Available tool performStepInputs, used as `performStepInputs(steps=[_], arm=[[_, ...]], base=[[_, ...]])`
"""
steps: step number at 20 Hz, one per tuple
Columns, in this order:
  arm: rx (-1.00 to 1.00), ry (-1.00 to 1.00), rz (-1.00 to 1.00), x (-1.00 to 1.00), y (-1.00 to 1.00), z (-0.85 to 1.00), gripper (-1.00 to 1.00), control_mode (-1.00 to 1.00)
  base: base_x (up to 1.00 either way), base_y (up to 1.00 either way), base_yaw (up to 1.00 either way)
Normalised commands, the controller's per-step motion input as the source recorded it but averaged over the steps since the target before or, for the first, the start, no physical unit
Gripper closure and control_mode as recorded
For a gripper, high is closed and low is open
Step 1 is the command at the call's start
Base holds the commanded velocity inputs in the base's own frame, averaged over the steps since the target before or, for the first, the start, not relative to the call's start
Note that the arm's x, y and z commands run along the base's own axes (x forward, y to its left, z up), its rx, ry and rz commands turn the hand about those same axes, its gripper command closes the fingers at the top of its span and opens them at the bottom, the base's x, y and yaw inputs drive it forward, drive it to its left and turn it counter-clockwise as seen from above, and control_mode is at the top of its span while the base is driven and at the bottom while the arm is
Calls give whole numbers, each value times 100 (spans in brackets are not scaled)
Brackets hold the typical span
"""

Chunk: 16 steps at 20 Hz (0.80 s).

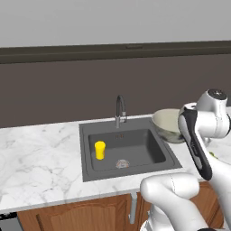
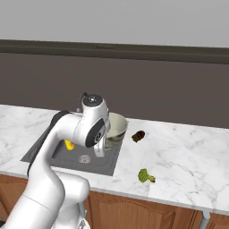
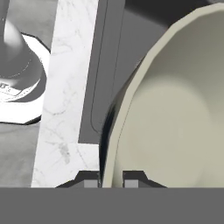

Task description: Remove the broccoli and sweet potato from the sink. Then move the bowl and cup from the counter to the sink for washing.

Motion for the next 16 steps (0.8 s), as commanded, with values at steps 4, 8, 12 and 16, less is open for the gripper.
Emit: performStepInputs(steps=[4, 8, 12, 16], arm=[[3, 5, 3, 0, 27, -1, 100, -100], [4, 6, 3, 0, 26, -2, 100, -100], [5, 7, 3, 0, 27, -3, 100, -100], [5, 7, 2, 0, 28, -5, 100, -100]], base=[[0, 0, 0], [0, 0, 0], [0, 0, 0], [0, 0, 0]])
